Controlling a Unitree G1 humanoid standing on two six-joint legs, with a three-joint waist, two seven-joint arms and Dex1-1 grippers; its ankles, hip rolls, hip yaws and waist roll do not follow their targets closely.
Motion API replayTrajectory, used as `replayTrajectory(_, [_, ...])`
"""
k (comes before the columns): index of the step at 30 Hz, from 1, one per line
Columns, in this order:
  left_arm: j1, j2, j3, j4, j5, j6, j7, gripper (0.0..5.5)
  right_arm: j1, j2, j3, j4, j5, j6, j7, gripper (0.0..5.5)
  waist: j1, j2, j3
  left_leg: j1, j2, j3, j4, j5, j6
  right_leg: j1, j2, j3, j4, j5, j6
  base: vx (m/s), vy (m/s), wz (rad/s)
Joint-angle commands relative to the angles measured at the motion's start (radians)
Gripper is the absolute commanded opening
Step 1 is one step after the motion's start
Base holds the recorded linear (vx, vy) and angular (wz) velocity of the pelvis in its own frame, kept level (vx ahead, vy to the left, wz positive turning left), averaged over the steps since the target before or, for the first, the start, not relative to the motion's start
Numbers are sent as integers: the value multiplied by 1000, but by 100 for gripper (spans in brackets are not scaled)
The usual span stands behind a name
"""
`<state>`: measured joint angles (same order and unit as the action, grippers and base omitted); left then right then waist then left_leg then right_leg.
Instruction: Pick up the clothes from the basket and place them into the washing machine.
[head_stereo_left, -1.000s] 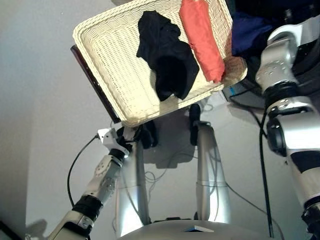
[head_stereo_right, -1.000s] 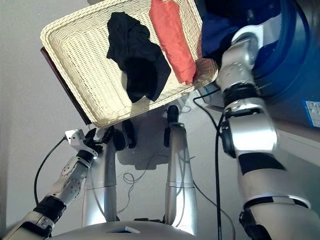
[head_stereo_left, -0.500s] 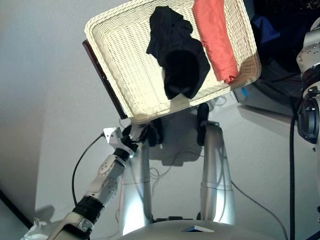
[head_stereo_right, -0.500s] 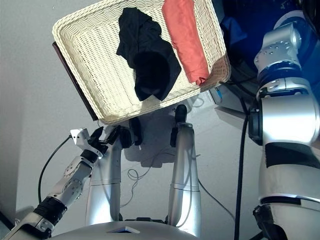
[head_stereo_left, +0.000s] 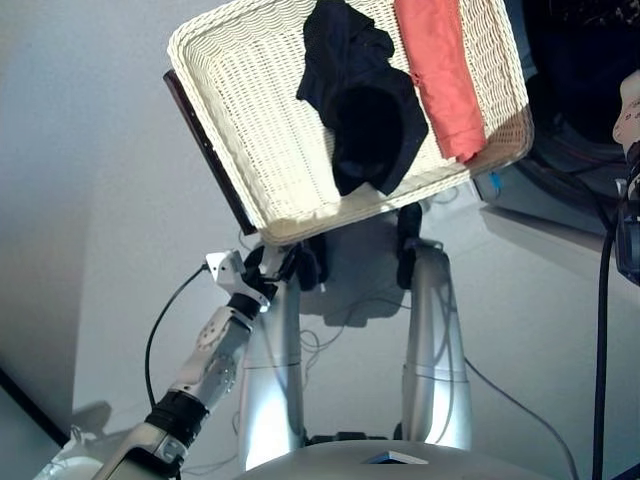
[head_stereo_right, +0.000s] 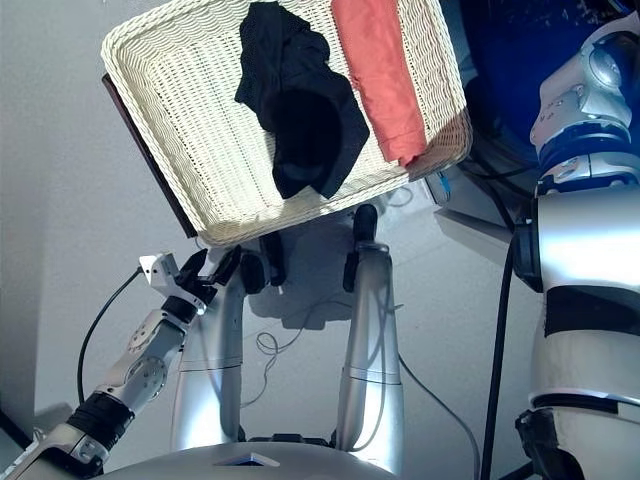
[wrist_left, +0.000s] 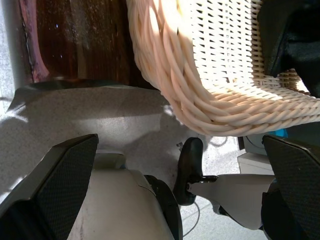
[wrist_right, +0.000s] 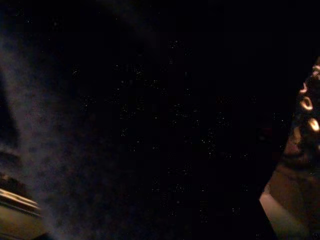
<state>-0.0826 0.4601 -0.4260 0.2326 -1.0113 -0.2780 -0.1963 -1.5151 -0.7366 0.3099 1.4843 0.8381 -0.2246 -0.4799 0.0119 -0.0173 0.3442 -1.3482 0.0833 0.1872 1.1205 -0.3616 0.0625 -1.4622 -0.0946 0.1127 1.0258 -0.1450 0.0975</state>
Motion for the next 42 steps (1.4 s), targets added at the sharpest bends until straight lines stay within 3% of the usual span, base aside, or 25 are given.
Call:
replayTrajectory(1, [53,-10,-12,-48,-9,-36,8,550,-105,-257,68,58,39,-44,-57,0,-20,21,-78,23,12,-43,-122,98,-59,82,21,-65,-58,-3,-73,0,0,0])
replayTrajectory(7, [54,-4,-30,-56,-21,-36,35,550,-93,-264,-8,52,107,-88,-150,0,-20,25,-77,26,11,-42,-127,98,-60,86,22,-63,-61,-4,-73,0,0,0])
replayTrajectory(11, [49,-6,-33,-58,-29,-39,39,550,-79,-260,-13,20,114,-92,-141,0,-22,25,-78,30,12,-41,-129,97,-60,91,21,-62,-63,-5,-72,0,0,0])
replayTrajectory(16, [59,-8,-24,-64,-34,-42,24,550,-62,-238,64,27,63,-12,-14,0,-15,22,-73,33,13,-40,-130,100,-59,96,19,-62,-66,-2,-72,0,0,0])
replayTrajectory(17, [58,-6,-20,-63,-27,-40,11,550,-59,-235,86,37,67,8,35,207,-14,22,-72,32,14,-41,-127,100,-59,95,20,-61,-65,-2,-72,0,0,0])
replayTrajectory(18, [56,-6,-16,-61,-26,-36,-1,550,-68,-232,100,43,83,15,49,550,-14,21,-71,33,14,-42,-127,100,-60,96,20,-61,-65,-3,-72,0,0,0])
replayTrajectory(33, [81,-23,54,-16,-9,-26,-42,550,0,-167,97,-64,183,-11,227,550,-9,20,-57,49,15,-41,-121,102,-59,111,17,-65,-57,-9,-72,0,0,0])
replayTrajectory(42, [92,-29,93,2,-8,-14,-57,550,63,-76,128,-215,232,-12,337,550,-9,12,-50,66,13,-35,-128,105,-57,129,18,-66,-63,-8,-72,0,0,0])
